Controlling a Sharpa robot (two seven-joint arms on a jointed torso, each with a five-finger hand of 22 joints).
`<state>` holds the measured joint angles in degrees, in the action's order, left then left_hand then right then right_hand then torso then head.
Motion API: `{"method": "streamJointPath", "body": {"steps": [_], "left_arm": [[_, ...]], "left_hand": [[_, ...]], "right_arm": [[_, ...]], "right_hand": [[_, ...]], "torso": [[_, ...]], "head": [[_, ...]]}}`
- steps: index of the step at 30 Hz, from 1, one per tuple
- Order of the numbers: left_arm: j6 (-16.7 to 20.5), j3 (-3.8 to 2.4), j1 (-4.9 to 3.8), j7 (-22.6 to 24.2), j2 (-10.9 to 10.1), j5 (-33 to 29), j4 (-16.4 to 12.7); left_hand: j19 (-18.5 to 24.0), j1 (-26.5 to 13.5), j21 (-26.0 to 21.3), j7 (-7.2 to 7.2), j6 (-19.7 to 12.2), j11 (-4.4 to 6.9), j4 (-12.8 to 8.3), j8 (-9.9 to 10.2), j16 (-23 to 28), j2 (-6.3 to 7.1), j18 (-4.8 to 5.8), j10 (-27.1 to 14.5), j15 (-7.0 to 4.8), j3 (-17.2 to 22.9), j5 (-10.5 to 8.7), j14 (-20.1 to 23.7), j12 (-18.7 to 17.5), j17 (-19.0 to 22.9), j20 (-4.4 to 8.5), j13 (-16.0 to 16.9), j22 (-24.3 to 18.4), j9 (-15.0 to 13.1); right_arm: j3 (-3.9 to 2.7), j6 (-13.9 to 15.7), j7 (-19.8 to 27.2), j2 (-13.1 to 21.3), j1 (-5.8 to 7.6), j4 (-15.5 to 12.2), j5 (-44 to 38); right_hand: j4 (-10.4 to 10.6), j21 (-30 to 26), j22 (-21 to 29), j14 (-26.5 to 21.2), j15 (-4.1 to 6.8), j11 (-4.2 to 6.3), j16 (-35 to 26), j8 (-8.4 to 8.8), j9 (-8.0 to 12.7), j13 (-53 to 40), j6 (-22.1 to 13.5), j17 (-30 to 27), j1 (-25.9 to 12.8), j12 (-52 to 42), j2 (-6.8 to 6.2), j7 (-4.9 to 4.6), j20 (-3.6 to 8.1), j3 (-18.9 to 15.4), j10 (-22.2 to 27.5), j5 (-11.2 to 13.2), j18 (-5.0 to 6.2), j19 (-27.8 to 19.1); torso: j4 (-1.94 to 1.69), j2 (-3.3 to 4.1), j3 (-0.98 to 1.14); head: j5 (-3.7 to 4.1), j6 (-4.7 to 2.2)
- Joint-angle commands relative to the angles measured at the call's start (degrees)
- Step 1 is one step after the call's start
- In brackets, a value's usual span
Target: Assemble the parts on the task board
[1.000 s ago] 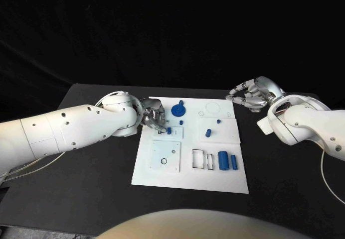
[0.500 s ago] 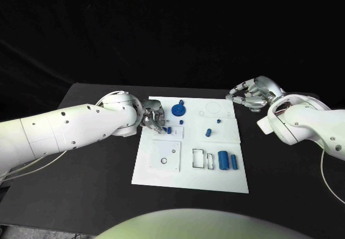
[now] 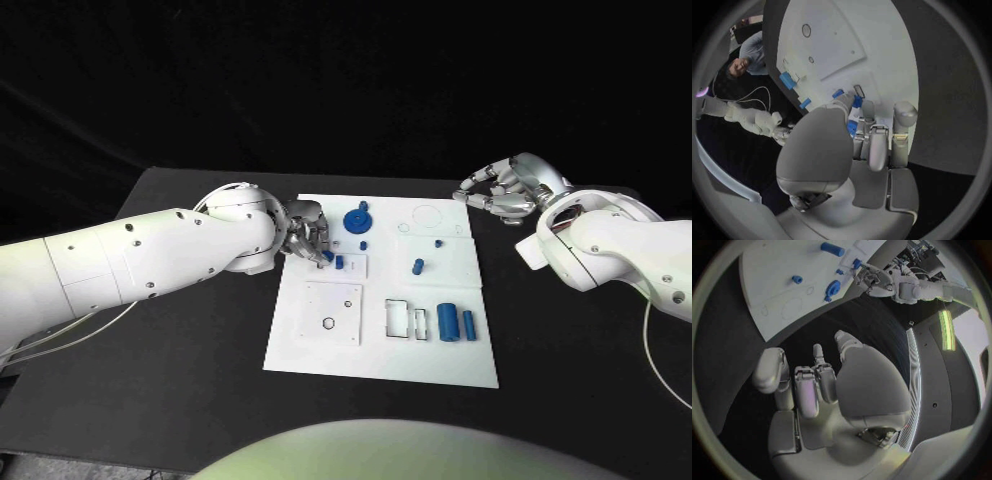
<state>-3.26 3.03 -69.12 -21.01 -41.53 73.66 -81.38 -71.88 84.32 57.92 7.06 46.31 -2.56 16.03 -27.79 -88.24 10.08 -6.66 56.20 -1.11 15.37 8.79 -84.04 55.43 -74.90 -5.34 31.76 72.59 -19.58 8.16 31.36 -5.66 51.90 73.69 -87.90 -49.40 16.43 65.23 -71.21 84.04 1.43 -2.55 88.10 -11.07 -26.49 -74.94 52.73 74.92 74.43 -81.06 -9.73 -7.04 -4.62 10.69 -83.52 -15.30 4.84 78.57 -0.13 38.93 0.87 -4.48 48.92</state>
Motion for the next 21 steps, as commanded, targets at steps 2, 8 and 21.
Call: {"method": "streamJointPath", "body": {"steps": [2,8,21], "left_arm": [[-0.1,-0.01,0.02,-0.5,0.2,-1.2,0.2],[0.2,-0.01,0.02,-0.6,0.2,-2.0,0.4],[2.5,-0.02,0.02,0.0,0.1,-4.8,0.5]], "left_hand": [[-0.6,1.0,0.5,-0.15,0.9,0.25,0.0,0.6,-0.4,-0.39,-0.34,-0.2,-0.01,0.7,-0.46,-4.7,0.3,-11.7,0.13,-0.2,0.2,0.3],[-0.8,1.0,0.6,-0.29,2.0,0.34,0.4,0.9,-0.5,-1.07,-0.3,0.0,-0.09,1.3,-0.19,-4.8,0.4,-11.9,0.21,-0.5,0.4,0.6],[-1.2,2.7,1.0,-1.09,5.3,1.01,-0.6,1.4,-0.7,-2.77,-0.22,0.2,-0.63,4.4,-1.65,-4.9,0.9,-12.2,0.67,-1.0,1.1,1.0]], "right_arm": [[0.0,-0.6,0.0,0.0,-0.03,0.0,-0.6],[0.0,-0.6,0.0,-0.1,-0.03,0.0,-0.7],[0.0,-0.7,0.0,-0.1,-0.05,0.1,-0.7]], "right_hand": [[0.1,-0.1,-0.1,4.6,0.24,0.22,-0.3,-0.39,-0.1,-6.0,-0.5,9.2,-0.4,0.0,0.09,0.02,0.19,0.3,-0.1,0.0,1.0,0.0],[0.1,-0.1,-0.1,4.6,0.24,0.22,-0.3,-0.39,-0.1,-6.0,-0.5,9.2,-0.4,0.0,0.09,0.02,0.19,0.3,-0.1,0.0,1.0,0.0],[0.1,-0.1,-0.1,4.6,0.24,0.22,-0.3,-0.39,-0.1,-6.0,-0.5,9.2,-0.4,0.0,0.09,0.02,0.19,0.3,-0.1,0.0,1.0,0.0]], "torso": [[-0.04,0.02,0.0],[-0.1,0.01,-0.02],[-0.05,-0.04,0.0]], "head": [[0.03,-0.03],[-0.03,-0.04],[-0.33,-0.12]]}}
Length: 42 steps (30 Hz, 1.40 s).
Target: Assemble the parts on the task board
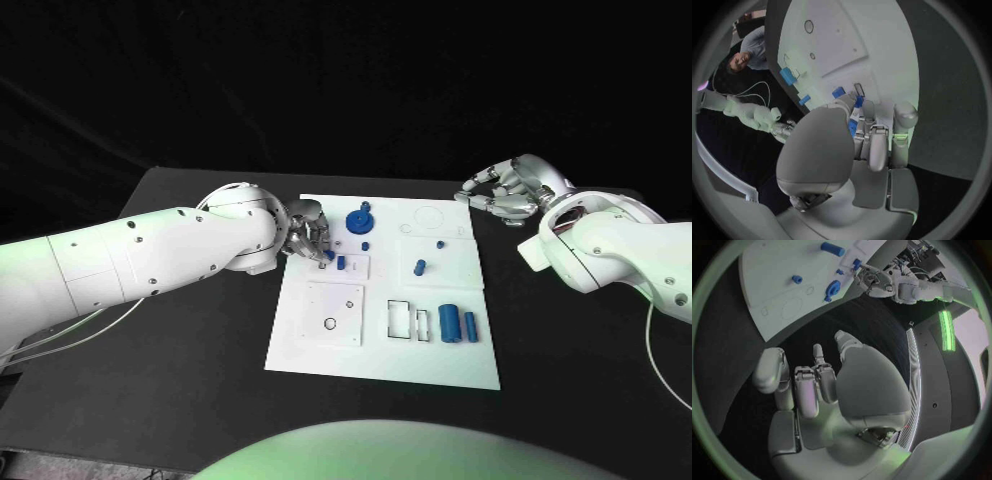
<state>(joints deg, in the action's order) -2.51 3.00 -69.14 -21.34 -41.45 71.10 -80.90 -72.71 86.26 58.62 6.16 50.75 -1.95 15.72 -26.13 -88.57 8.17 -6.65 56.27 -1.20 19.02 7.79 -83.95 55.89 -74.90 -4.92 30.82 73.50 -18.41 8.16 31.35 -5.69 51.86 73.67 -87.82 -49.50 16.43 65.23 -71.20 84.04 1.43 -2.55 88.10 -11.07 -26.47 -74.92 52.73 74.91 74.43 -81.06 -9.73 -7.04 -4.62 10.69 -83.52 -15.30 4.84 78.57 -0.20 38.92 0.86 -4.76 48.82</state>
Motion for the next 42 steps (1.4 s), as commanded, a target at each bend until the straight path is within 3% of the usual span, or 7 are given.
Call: {"method": "streamJointPath", "body": {"steps": [1,5,9,19,27,37,42], "left_arm": [[2.1,0.02,0.04,0.5,0.0,-2.6,0.0],[3.9,0.02,0.04,1.5,-0.1,-4.0,0.1],[5.6,0.01,0.04,2.6,-0.3,-5.3,0.1],[7.8,0.01,0.04,3.8,-0.6,-7.7,0.2],[7.0,0.01,0.05,3.7,-0.9,-9.4,0.3],[7.0,0.02,0.05,4.0,-1.2,-10.2,0.3],[7.8,0.03,0.1,4.8,-1.3,-10.6,0.4]], "left_hand": [[-0.4,0.9,0.3,-0.21,1.0,0.43,-0.4,-0.2,-0.3,-0.92,-0.22,0.2,-0.56,1.0,-0.94,-5.0,0.5,-12.3,0.29,-0.1,0.2,-0.2],[-0.5,1.8,0.5,-0.59,2.7,0.72,-2.1,-0.9,-0.4,-1.42,-0.17,0.0,-0.83,3.7,-3.96,-5.1,0.8,-12.4,0.56,-0.4,0.6,-0.7],[-0.4,1.9,0.3,-0.71,4.2,0.87,-4.0,-1.9,-0.4,-1.26,-0.18,0.0,-0.99,6.1,-4.82,-5.1,0.7,-12.4,0.74,-0.8,0.8,-1.4],[-0.3,-0.6,0.4,-0.69,5.4,1.02,-7.3,-3.0,-0.5,0.39,-0.14,0.9,-1.16,11.9,-5.02,-5.1,0.2,-12.5,0.98,-1.8,1.6,-3.4],[-0.1,-2.8,0.2,-0.85,5.7,1.12,-8.6,-3.3,-0.4,1.37,-0.17,1.4,-1.24,14.5,-5.01,-5.1,0.3,-12.4,1.05,-2.1,1.9,-4.5],[0.1,-4.3,-0.1,-0.91,5.1,1.12,-8.9,-2.8,-0.4,1.29,-0.21,0.9,-1.21,15.4,-4.94,-5.0,0.2,-12.2,1.02,-2.2,1.9,-4.8],[0.2,-4.9,-0.4,-0.52,4.3,0.8,-10.0,-2.2,-0.2,0.82,-0.24,0.1,-0.99,17.0,-4.91,-4.8,-1.7,-11.9,0.88,-3.5,2.0,-5.3]], "right_arm": [[0.0,-0.7,0.0,0.0,-0.04,0.0,-0.6],[0.0,-0.7,0.0,0.0,-0.04,0.0,-0.6],[0.0,-0.7,0.0,0.0,-0.05,0.1,-0.6],[0.01,-0.9,-0.2,-0.1,-0.1,0.2,-0.7],[0.03,-1.0,-0.2,-0.1,-0.14,0.2,-0.7],[0.04,-1.1,-0.2,-0.1,-0.16,0.2,-0.7],[0.04,-1.1,-0.2,-0.1,-0.17,0.2,-0.7]], "right_hand": [[0.1,-0.1,-0.1,4.6,0.24,0.22,-0.3,-0.39,-0.1,-6.0,-0.5,9.2,-0.4,0.0,0.09,0.01,0.19,0.3,-0.1,0.0,1.01,0.0],[0.1,-0.1,-0.1,4.6,0.24,0.22,-0.3,-0.39,-0.1,-6.0,-0.5,9.2,-0.4,0.0,0.09,0.01,0.19,0.3,-0.1,0.0,1.01,0.0],[0.1,-0.2,0.0,4.6,0.25,0.23,-0.3,-0.45,-0.1,-6.0,-0.5,9.2,-0.4,0.0,0.12,0.03,0.2,0.4,-0.1,0.0,1.01,0.1],[0.1,-0.2,0.0,4.6,0.25,0.23,-0.3,-0.45,-0.1,-6.0,-0.5,9.2,-0.4,0.0,0.12,0.03,0.2,0.4,-0.1,0.0,1.01,0.1],[0.1,-0.2,0.0,4.6,0.25,0.23,-0.3,-0.45,-0.1,-6.0,-0.5,9.2,-0.4,0.0,0.12,0.03,0.2,0.4,-0.1,0.0,1.01,0.1],[0.1,-0.3,0.0,4.6,0.25,0.23,-0.3,-0.48,-0.2,-6.0,-0.5,9.2,-0.4,0.0,0.07,0.03,0.2,0.4,-0.1,0.0,1.03,0.0],[0.1,-0.3,0.0,4.6,0.25,0.23,-0.3,-0.49,-0.2,-6.0,-0.5,9.1,-0.5,0.0,0.04,0.03,0.21,0.4,-0.1,0.0,1.03,0.0]], "torso": [[0.02,-0.02,0.01],[0.02,-0.02,0.0],[-0.05,-0.03,0.0],[0.01,-0.03,-0.04],[0.0,-0.01,0.0],[0.03,-0.01,0.04],[0.05,0.0,0.02]], "head": [[-0.04,-0.03],[-0.04,-0.11],[-0.04,-0.16],[-0.17,-0.29],[-0.24,-0.32],[-0.25,-0.42],[-0.29,-0.53]]}}
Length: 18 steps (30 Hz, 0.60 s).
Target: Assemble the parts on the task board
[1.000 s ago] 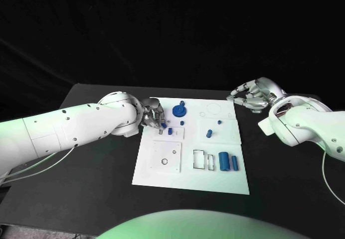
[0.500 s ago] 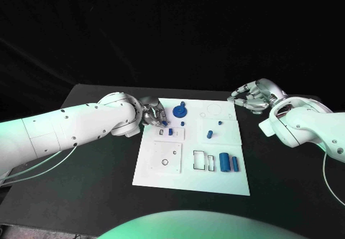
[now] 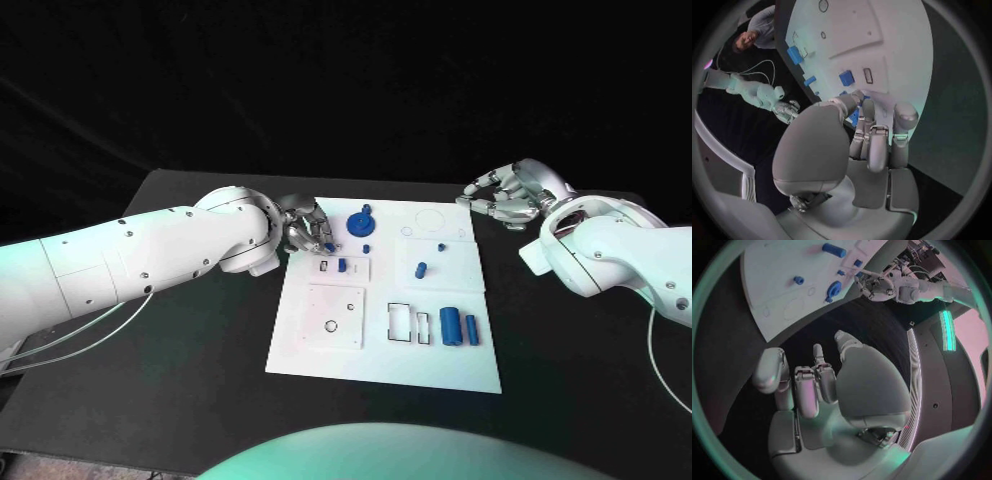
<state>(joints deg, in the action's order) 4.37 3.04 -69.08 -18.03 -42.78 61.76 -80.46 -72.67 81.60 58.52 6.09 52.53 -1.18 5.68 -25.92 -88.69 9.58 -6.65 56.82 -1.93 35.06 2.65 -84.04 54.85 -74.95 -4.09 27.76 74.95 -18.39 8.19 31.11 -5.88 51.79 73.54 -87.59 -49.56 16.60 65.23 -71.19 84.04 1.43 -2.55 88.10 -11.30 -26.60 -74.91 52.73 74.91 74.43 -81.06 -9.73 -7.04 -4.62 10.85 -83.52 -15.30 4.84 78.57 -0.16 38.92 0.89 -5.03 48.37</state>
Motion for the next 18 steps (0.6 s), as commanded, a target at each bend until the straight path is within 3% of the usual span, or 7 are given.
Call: {"method": "streamJointPath", "body": {"steps": [1,11,18], "left_arm": [[1.0,-0.01,0.05,1.6,0.0,-1.4,0.0],[1.7,-0.01,0.27,2.7,-0.2,-2.0,-0.1],[1.1,0.0,0.33,2.7,-0.5,-2.1,-0.4]], "left_hand": [[0.2,-0.5,-0.3,-0.38,2.4,-0.05,-0.3,-2.3,-0.1,-0.6,-0.24,-0.4,-0.19,1.6,0.23,-4.7,-1.5,-11.7,-0.01,-1.0,0.6,-5.5],[0.6,-3.1,-1.1,-0.05,2.7,-0.36,-3.2,-1.0,0.9,-0.29,-0.41,1.5,0.03,6.0,0.19,-3.8,-9.2,-9.4,-0.25,-6.2,1.1,-7.0],[0.6,-3.6,-1.2,-0.03,2.9,-0.39,-4.0,-0.7,1.0,-0.31,-0.44,2.4,0.03,6.7,0.21,-3.8,-11.3,-9.1,-0.27,-7.4,1.3,-7.4]], "right_arm": [[0.01,-0.9,0.0,0.0,-0.04,0.0,-0.6],[0.01,-0.9,0.0,0.0,-0.05,0.0,-0.6],[0.01,-0.9,0.0,0.0,-0.05,-0.1,-0.6]], "right_hand": [[-0.1,-0.3,0.0,4.6,0.25,0.23,-0.3,-0.25,-0.1,-6.0,-0.5,9.2,-0.5,0.0,0.04,0.03,0.21,0.2,-0.1,0.0,1.03,0.0],[-0.1,-0.3,0.0,4.6,0.25,0.23,-0.3,-0.25,-0.1,-6.0,-0.5,9.2,-0.5,0.0,0.04,0.03,0.21,0.2,-0.1,0.0,1.03,0.0],[0.0,-0.3,0.0,4.6,0.25,0.23,-0.3,-0.28,-0.1,-6.0,-0.5,9.2,-0.6,0.0,-0.03,0.03,0.21,0.2,-0.1,0.1,1.02,0.1]], "torso": [[0.02,0.0,-0.01],[0.03,-0.01,0.0],[0.0,0.01,0.0]], "head": [[-0.03,-0.06],[-0.04,-0.13],[-0.06,-0.07]]}}
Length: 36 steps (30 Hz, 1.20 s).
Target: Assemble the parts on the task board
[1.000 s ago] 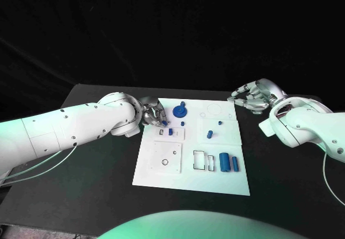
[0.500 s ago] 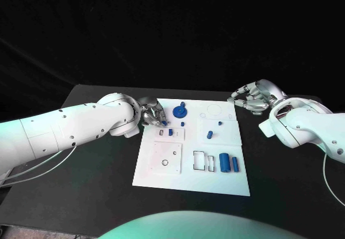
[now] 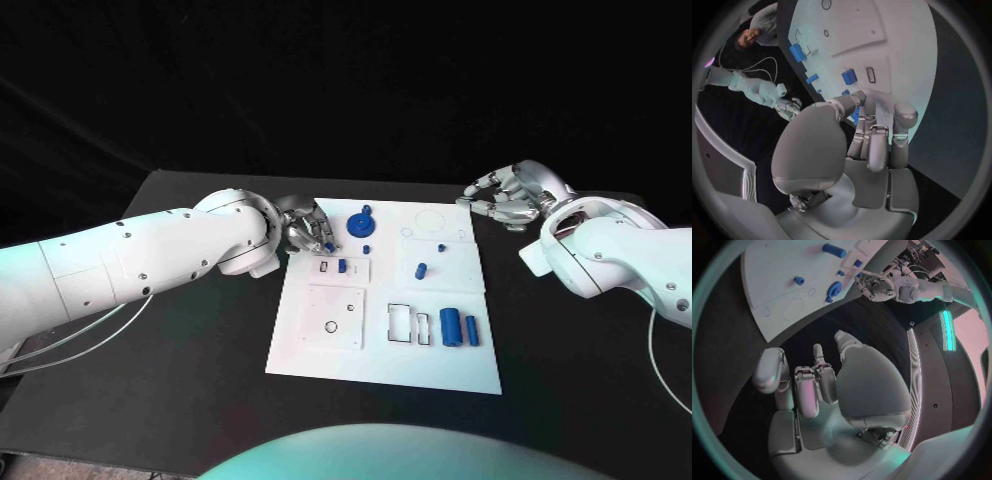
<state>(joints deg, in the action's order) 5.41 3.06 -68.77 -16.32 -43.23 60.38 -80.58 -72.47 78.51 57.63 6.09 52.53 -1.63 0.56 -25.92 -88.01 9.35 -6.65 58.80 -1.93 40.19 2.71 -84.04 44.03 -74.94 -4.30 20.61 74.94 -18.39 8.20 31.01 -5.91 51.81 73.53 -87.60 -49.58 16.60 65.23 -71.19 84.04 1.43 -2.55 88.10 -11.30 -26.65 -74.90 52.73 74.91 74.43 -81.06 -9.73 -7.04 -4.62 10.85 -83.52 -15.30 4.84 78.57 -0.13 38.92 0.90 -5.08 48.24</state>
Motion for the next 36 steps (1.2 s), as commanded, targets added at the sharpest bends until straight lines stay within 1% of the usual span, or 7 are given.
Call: {"method": "streamJointPath", "body": {"steps": [1,8,10,18,27,32,36], "left_arm": [[-0.1,-0.02,0.04,0.9,-0.1,-0.7,-0.3],[-0.4,-0.02,0.1,0.8,-0.2,-0.7,-0.4],[-0.4,-0.02,0.12,0.7,-0.3,-0.7,-0.4],[-0.8,-0.01,0.17,0.4,-0.6,-1.0,-0.4],[-0.8,0.0,0.46,0.5,-1.2,-4.2,-0.6],[-1.2,0.01,0.68,0.6,-1.7,-6.0,-1.1],[-1.8,0.01,0.82,0.6,-2.1,-7.2,-1.6]], "left_hand": [[0.4,-0.8,-0.4,0.01,3.0,0.02,0.9,-0.5,0.4,-0.11,-0.44,0.6,0.05,1.8,0.16,-3.7,-1.4,-9.0,-0.07,-0.8,1.3,-7.6],[0.4,-1.2,-0.5,0.08,3.1,-0.05,0.3,-0.1,0.5,-0.16,-0.45,1.4,0.09,2.1,0.18,-3.7,-3.4,-8.8,-0.1,-1.8,1.5,-7.9],[0.3,-1.4,-0.5,0.12,3.2,-0.1,0.1,0.1,0.5,-0.24,-0.45,1.7,0.12,2.3,0.18,-3.7,-4.5,-8.7,-0.13,-2.4,1.5,-8.0],[0.3,-1.5,-0.5,0.1,3.2,-0.11,-0.1,0.2,0.6,-0.3,-0.45,2.0,0.13,2.3,0.18,-3.7,-5.0,-8.7,-0.14,-2.6,1.6,-8.1],[0.3,-1.7,-0.6,0.02,3.4,-0.06,-0.3,0.3,0.6,-0.33,-0.46,2.6,0.11,2.3,0.18,-3.7,-5.3,-8.6,-0.14,-2.7,1.6,-8.3],[0.4,-2.0,-0.9,0.21,3.4,-0.27,-0.7,0.8,0.9,-0.56,-0.48,2.4,0.23,2.6,0.19,-3.4,-7.6,-7.8,-0.21,-3.7,1.6,-8.5],[0.4,-2.1,-0.9,0.24,3.4,-0.3,-0.8,0.9,1.0,-0.57,-0.48,2.6,0.26,2.6,0.19,-3.4,-8.0,-7.7,-0.23,-3.9,1.7,-8.5]], "right_arm": [[0.0,-0.8,0.0,0.0,-0.03,-0.1,-0.6],[0.01,-0.8,0.0,0.0,-0.03,-0.1,-0.6],[0.01,-0.8,0.0,0.0,-0.03,-0.1,-0.6],[0.01,-0.8,0.0,0.0,-0.03,0.0,-0.6],[0.02,-0.8,0.0,0.0,-0.04,0.0,-0.6],[0.02,-0.8,-0.1,0.0,-0.04,0.0,-0.6],[0.03,-0.8,-0.1,0.0,-0.06,0.0,-0.6]], "right_hand": [[0.0,-0.3,0.0,4.6,0.25,0.23,-0.3,-0.28,0.0,-6.0,-0.5,9.2,-0.6,0.0,-0.03,0.03,0.21,0.2,-0.1,0.1,1.02,0.1],[0.0,-0.3,0.0,4.6,0.25,0.23,-0.3,-0.28,0.0,-6.0,-0.5,9.2,-0.6,0.0,-0.03,0.03,0.21,0.2,-0.1,0.1,1.02,0.1],[0.0,-0.3,0.0,4.6,0.25,0.23,-0.3,-0.28,0.0,-6.0,-0.5,9.2,-0.6,0.0,-0.03,0.03,0.21,0.2,-0.1,0.1,1.02,0.1],[0.0,-0.3,0.0,4.6,0.25,0.23,-0.3,-0.28,0.0,-6.0,-0.5,9.2,-0.6,0.0,-0.03,0.03,0.21,0.2,-0.1,0.1,1.02,0.1],[0.0,-0.3,0.0,4.6,0.25,0.23,-0.3,-0.28,0.0,-6.0,-0.5,9.2,-0.6,0.0,-0.03,0.03,0.21,0.2,-0.1,0.1,1.02,0.1],[0.0,-0.3,0.0,4.6,0.25,0.23,-0.3,-0.28,0.0,-6.0,-0.5,9.2,-0.6,0.0,-0.03,0.03,0.21,0.2,-0.1,0.1,1.02,0.1],[0.0,-0.3,0.0,4.6,0.25,0.23,-0.3,-0.28,0.0,-6.0,-0.5,9.2,-0.6,0.0,-0.03,0.03,0.21,0.2,-0.1,0.1,1.02,0.1]], "torso": [[-0.03,0.01,-0.02],[-0.06,0.0,-0.04],[-0.06,0.0,-0.04],[-0.02,0.01,-0.02],[-0.03,-0.02,-0.05],[-0.04,-0.01,-0.06],[-0.06,-0.02,-0.07]], "head": [[-0.01,0.05],[-0.05,0.02],[-0.06,0.03],[-0.16,0.12],[-0.06,0.2],[-0.06,0.23],[-0.09,0.28]]}}
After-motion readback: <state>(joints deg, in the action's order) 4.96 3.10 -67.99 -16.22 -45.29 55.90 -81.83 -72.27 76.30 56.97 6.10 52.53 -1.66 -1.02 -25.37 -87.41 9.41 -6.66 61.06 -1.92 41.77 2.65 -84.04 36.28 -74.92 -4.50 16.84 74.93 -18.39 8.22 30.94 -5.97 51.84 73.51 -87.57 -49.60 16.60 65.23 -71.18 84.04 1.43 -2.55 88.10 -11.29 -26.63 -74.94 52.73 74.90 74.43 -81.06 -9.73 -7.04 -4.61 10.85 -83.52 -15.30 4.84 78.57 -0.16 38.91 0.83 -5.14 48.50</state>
